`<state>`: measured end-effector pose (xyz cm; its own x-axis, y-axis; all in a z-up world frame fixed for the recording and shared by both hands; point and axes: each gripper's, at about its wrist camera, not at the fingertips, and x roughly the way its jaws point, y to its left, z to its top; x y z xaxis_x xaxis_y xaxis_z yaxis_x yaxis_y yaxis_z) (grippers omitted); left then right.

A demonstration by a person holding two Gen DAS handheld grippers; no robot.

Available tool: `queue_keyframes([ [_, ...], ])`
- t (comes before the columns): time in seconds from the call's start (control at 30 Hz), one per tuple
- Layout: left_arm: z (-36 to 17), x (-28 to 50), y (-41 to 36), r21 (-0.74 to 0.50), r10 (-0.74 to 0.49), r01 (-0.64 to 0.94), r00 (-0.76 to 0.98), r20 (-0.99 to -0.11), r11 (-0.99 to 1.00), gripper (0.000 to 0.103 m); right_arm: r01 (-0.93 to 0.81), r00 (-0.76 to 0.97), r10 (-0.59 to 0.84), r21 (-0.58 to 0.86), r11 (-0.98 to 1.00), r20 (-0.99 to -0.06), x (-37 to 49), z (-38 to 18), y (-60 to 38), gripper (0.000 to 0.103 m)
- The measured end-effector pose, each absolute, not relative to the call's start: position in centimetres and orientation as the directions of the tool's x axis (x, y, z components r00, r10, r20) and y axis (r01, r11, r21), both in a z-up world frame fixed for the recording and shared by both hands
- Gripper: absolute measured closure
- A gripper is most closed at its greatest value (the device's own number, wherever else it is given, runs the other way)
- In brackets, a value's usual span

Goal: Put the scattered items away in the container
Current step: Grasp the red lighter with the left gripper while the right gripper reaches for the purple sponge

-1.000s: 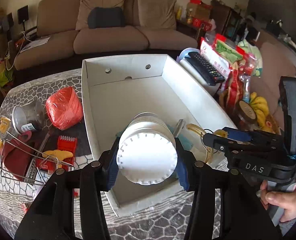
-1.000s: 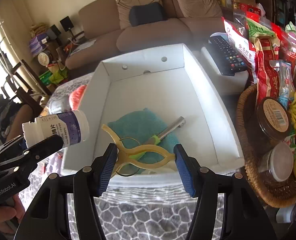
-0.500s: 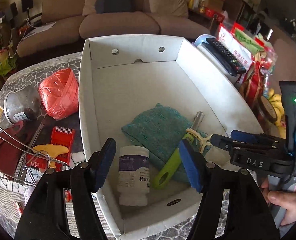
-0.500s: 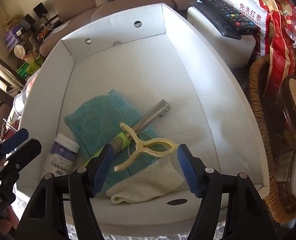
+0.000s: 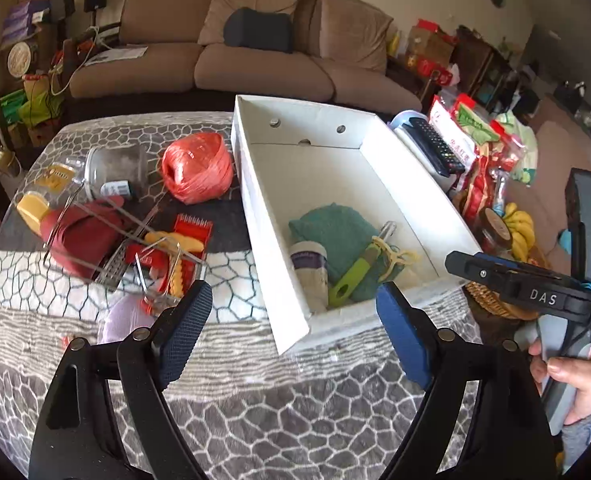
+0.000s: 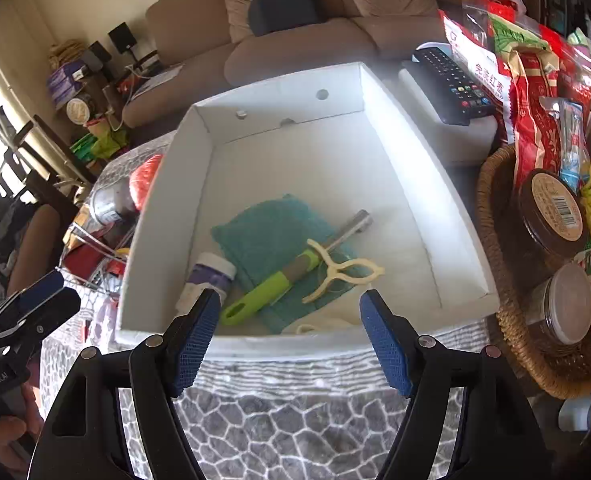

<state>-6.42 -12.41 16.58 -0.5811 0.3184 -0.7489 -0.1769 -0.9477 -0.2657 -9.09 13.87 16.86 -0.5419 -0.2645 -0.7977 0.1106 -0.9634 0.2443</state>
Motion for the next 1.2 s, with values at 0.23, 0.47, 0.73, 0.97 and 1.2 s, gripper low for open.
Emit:
queue_keyframes([
  [0.23, 14.8, 0.1, -20.1, -0.256, 0.243, -0.066, -0.602, -0.760, -0.965, 0.000, 0.203, -0.540, -0.338, 0.270, -0.941, -0.771, -4.8, 17.8, 8.0, 0.000],
  [0.47, 13.1, 3.9, -28.4, -0.236, 0.153, 0.062, -0.600, -0.785, -0.970, 0.000, 0.301, -0.512, -0.408, 0.287, -0.909, -0.756, -1.4, 17.2, 1.2, 0.000],
  [0.73, 11.7, 5.7, -33.2, -0.222, 0.113, 0.108, -0.603, -0.789, -0.969, 0.000, 0.332, -0.507, -0.396, 0.251, -0.910, -0.765, 0.6, 15.1, -4.9, 0.000],
  [0.97, 10.4, 4.6, -34.7, -0.200, 0.099, 0.103, -0.602, -0.792, -0.974, 0.000, 0.348, -0.518, -0.356, 0.189, -0.918, -0.778, 0.3, 13.0, -8.9, 0.000],
  [1.2, 7.5, 1.9, -36.3, -0.237, 0.103, 0.152, -0.595, -0.797, -0.960, 0.000, 0.330, -0.504, -0.371, 0.223, -0.917, -0.780, -1.5, 10.1, -11.0, 0.000],
])
